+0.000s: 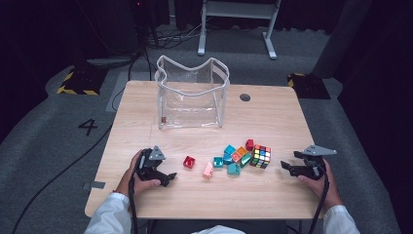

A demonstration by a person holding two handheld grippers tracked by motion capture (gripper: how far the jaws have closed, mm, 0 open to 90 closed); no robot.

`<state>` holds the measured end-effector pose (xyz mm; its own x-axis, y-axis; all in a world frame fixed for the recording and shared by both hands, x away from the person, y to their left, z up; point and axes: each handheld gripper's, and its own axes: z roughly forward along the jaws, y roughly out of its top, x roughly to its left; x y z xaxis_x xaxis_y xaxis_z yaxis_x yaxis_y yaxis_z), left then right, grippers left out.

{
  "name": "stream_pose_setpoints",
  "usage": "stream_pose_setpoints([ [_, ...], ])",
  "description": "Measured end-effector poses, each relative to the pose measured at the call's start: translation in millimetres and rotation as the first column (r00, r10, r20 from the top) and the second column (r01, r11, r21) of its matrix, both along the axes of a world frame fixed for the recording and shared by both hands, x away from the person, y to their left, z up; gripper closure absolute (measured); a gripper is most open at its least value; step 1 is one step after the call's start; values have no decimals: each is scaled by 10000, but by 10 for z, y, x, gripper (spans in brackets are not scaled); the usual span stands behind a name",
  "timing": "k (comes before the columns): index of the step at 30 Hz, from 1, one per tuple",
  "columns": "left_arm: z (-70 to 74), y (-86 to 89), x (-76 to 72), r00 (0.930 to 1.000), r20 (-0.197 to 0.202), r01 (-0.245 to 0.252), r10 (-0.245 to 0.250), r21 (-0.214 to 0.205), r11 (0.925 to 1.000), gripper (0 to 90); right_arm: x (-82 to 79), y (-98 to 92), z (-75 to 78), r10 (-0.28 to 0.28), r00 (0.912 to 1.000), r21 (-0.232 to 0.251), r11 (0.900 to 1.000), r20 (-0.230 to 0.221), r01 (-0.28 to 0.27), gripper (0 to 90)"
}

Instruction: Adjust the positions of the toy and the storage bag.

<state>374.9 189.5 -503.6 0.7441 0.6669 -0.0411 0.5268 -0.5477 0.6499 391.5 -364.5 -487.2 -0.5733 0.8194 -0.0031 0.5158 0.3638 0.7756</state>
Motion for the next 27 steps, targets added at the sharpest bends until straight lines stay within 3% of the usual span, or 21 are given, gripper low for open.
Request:
stream_pose_setpoints([
  [3,5,50,55,9995,121,-282,282,9,9996,12,15,-4,155,40,9990,295,9996,445,-53,251],
  [9,3,52,55,9993,104,-365,364,54,9993,11,81,105,386,323,9932,315,9989,1115,-360,283],
  [13,4,50,51,9992,98,-401,400,76,9992,11,167,312,564,804,9859,373,9955,1466,-867,294],
  [17,4,51,52,9992,103,-391,390,75,9992,11,215,451,670,1123,9807,449,9917,1600,-1209,316],
  [21,5,51,52,9992,94,-387,386,81,9992,11,318,718,837,1697,9697,288,9837,1757,-1774,342],
  [27,3,49,50,9992,49,-388,388,30,9992,11,451,1004,910,2074,9636,-30,9777,1687,-2099,358],
])
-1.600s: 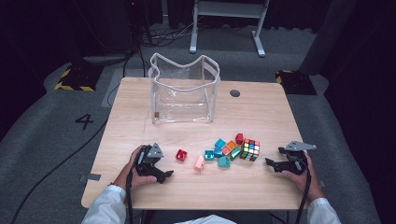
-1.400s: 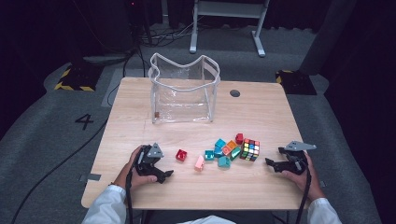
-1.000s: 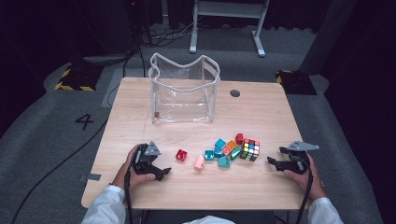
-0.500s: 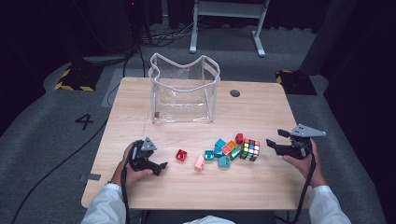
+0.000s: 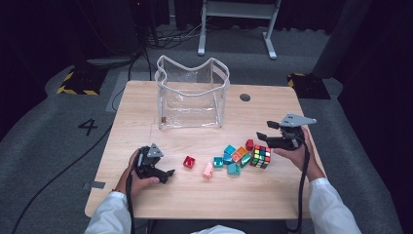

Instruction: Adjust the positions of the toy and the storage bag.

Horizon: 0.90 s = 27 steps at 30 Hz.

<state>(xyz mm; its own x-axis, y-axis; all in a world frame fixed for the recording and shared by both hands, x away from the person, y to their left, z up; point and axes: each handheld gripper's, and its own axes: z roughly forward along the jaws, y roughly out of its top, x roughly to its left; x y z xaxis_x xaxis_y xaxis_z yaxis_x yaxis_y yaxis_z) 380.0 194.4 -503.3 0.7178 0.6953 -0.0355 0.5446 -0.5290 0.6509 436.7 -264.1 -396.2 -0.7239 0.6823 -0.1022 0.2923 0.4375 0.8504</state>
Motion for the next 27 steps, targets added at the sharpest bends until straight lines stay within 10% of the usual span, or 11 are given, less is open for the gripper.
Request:
stream_pose_setpoints([
  [3,0,-1,-3,10000,-2,-21,21,-5,10000,11,111,195,26,95,9999,-650,9978,115,-88,392],
  [16,-1,-2,-4,10000,-4,-40,40,-21,10000,11,463,752,-37,736,9959,-426,9962,-530,-759,425],
  [27,0,-1,-17,9999,26,-141,141,35,9999,12,699,1034,5,663,9978,-387,9970,-47,-664,536],
])
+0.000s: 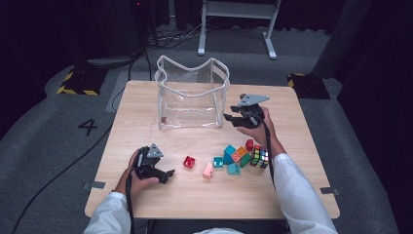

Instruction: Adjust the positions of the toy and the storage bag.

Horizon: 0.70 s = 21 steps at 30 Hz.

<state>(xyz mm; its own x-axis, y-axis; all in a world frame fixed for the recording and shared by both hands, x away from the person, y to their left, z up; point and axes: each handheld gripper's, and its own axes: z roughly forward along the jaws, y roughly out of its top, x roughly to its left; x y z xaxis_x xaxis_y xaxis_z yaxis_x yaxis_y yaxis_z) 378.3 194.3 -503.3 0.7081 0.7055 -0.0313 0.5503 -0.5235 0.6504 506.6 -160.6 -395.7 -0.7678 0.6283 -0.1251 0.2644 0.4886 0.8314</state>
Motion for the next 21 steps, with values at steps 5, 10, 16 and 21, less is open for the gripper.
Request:
stream_pose_setpoints([
  [5,-3,-1,-2,10000,36,-13,13,-10,10000,12,70,112,25,-8,10000,-20,10000,37,8,566],
  [10,4,7,-3,9999,105,74,-75,57,10000,12,150,237,-16,57,9994,-467,9989,338,-41,649],
  [16,5,8,-3,9999,75,118,-119,58,9999,12,208,237,-23,-375,9985,-516,9979,408,396,637],
  [21,3,6,-4,9999,46,125,-125,26,9999,11,272,165,-70,-745,9972,-605,9954,57,747,608],
])
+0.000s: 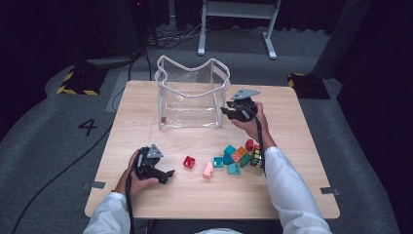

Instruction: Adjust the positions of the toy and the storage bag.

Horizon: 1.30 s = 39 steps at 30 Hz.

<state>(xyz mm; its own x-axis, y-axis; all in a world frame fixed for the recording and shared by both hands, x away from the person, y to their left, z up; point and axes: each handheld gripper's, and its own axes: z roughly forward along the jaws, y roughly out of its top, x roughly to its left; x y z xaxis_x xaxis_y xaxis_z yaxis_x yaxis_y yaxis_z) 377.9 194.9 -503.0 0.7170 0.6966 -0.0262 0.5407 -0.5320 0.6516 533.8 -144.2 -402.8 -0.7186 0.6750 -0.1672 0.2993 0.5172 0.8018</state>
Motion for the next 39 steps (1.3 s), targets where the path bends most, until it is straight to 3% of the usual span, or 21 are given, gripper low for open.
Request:
stream_pose_setpoints([
  [4,-1,-1,-2,10000,-35,-11,11,-13,10000,12,27,25,-3,20,9999,-20,10000,135,-20,611],
  [7,1,1,-2,10000,23,-34,34,19,10000,12,42,64,-4,-159,9997,-38,9999,182,160,654],
  [8,2,2,-2,10000,21,-29,29,23,10000,12,59,85,-23,93,9998,40,9999,200,-94,688],
  [11,2,2,-2,10000,25,-30,29,22,10000,12,56,134,-37,76,9992,-324,9995,383,-64,759],
  [14,1,1,-2,10000,27,-35,35,23,10000,12,65,115,-35,6,9993,-178,9998,365,1,834],
  [21,1,1,-5,10000,5,-51,51,9,10000,12,33,98,-11,193,9993,-393,9991,328,-180,877],
  [23,0,0,-4,10000,-5,-49,49,2,10000,12,-9,23,-26,241,9994,-99,9997,246,-238,879],
  [30,-4,-47,27,9998,-24,-215,215,-29,9998,4,-182,-191,-18,424,9989,-132,9990,193,-422,878],
  [39,-2,-98,86,9999,-31,-114,114,-25,9999,4,-494,-706,-38,375,9992,232,9990,99,-377,878],
])
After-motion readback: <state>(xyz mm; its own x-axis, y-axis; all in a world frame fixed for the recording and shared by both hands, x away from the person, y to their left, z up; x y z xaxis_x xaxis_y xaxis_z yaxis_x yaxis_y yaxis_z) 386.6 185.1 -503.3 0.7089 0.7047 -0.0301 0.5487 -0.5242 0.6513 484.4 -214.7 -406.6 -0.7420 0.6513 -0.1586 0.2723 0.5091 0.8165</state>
